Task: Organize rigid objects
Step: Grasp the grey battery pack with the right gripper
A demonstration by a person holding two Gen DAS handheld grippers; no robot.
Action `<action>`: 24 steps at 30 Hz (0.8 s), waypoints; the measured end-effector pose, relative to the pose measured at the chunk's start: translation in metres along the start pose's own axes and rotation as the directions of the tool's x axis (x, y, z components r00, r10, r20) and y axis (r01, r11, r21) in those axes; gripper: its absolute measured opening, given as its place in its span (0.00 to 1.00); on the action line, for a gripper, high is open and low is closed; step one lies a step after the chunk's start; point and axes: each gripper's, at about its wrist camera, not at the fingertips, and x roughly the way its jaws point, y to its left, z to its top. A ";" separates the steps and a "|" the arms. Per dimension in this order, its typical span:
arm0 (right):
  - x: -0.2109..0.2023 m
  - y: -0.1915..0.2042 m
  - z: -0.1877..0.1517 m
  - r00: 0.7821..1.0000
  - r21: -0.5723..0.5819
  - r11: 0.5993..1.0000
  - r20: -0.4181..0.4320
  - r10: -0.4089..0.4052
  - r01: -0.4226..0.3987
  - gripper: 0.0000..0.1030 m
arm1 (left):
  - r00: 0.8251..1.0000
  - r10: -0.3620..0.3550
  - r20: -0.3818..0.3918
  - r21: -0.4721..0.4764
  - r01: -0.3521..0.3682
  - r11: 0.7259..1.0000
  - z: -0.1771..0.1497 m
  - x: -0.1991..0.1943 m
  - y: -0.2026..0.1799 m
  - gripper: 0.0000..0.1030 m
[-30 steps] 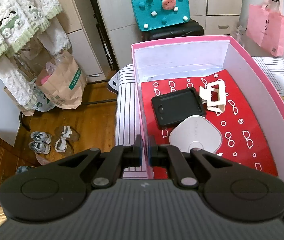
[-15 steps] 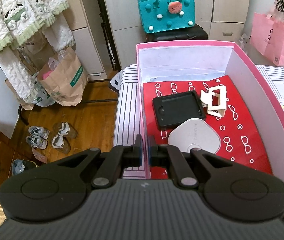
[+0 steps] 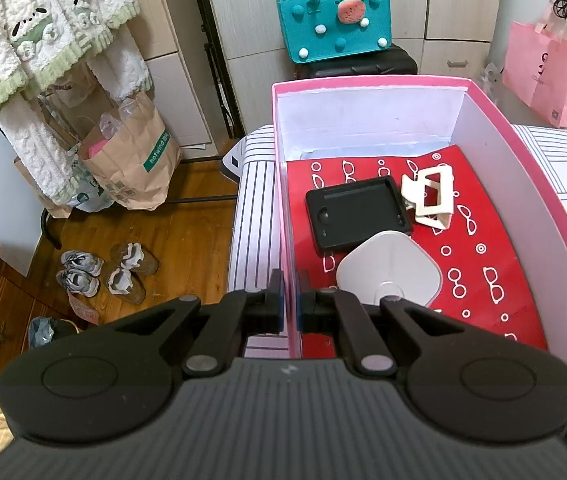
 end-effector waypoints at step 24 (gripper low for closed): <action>-0.050 0.054 0.037 0.977 -0.181 0.965 0.132 -0.168 0.190 0.15 | 1.000 -0.029 0.001 0.017 0.029 0.999 -0.006 0.000 0.002 0.05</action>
